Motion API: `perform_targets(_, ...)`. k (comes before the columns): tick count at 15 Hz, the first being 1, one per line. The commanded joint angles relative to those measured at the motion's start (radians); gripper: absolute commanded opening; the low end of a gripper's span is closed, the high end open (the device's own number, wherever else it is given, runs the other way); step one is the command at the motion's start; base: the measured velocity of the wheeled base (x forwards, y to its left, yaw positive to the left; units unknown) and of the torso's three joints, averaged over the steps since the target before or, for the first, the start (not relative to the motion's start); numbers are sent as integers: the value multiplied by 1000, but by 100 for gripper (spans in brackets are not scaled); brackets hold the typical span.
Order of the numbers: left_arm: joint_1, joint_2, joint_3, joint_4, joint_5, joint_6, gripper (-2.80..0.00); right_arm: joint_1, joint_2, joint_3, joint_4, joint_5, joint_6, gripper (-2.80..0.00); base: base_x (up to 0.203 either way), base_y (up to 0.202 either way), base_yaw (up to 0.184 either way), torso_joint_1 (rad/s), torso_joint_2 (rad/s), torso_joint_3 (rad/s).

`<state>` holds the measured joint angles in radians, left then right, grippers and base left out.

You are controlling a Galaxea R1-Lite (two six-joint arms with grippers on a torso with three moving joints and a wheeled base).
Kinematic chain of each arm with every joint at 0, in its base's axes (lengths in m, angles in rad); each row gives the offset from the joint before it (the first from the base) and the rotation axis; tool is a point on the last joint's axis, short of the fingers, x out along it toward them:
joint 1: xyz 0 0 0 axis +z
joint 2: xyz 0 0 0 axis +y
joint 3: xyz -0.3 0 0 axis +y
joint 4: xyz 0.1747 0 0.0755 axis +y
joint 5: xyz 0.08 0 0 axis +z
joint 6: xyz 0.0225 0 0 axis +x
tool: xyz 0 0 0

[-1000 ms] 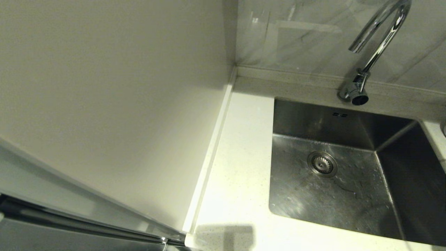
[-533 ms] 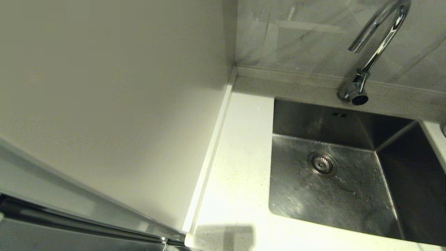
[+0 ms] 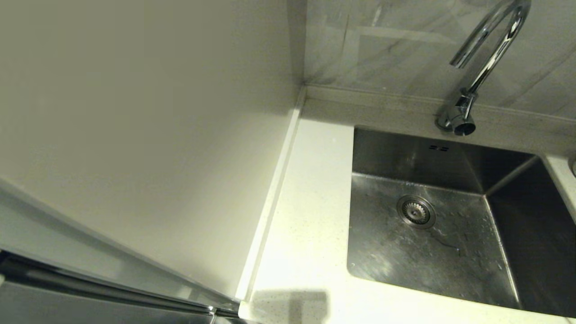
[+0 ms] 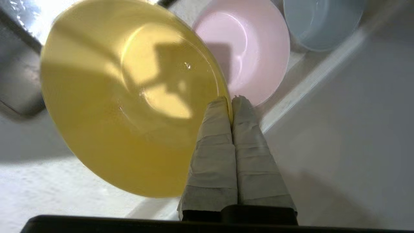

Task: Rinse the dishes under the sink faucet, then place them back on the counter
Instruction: Put a bowl back to the table from the sink

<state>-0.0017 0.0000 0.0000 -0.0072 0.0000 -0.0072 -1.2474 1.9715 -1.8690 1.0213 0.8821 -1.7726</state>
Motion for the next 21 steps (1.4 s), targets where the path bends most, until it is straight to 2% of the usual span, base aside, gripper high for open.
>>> perform_targets(1, 0, 0, 3, 0, 0, 0, -280, -20, 38, -16, 6, 12, -94, -280, 0, 0, 0, 0, 0, 0)
perform_targets(5, 0, 0, 3, 0, 0, 0, -280, -30, 15, -19, 39, 27, -120, -280, 0, 0, 0, 0, 0, 0)
perform_targets(9, 0, 0, 3, 0, 0, 0, -280, -41, -71, -4, 220, 22, -188, -280, 0, 0, 0, 0, 0, 0)
perform_targets(12, 0, 0, 3, 0, 0, 0, -280, -52, -198, 45, 392, 17, -185, -280, 0, 0, 0, 0, 0, 0)
perform_targets(14, 0, 0, 3, 0, 0, 0, -280, -58, -313, 100, 472, 16, -148, -280, 0, 0, 0, 0, 0, 0)
perform_targets(15, 0, 0, 3, 0, 0, 0, -280, -59, -380, 130, 487, 14, -88, -280, 0, 0, 0, 0, 0, 0)
perform_targets(17, 0, 0, 3, 0, 0, 0, -280, -57, -507, 186, 500, 0, 111, -280, 0, 0, 0, 0, 0, 0)
perform_targets(20, 0, 0, 3, 0, 0, 0, -280, -51, -645, 230, 503, -72, 512, -280, 0, 0, 0, 0, 0, 0)
perform_targets(21, 0, 0, 3, 0, 0, 0, -280, -46, -672, 242, 456, -125, 651, -280, 0, 0, 0, 0, 0, 0)
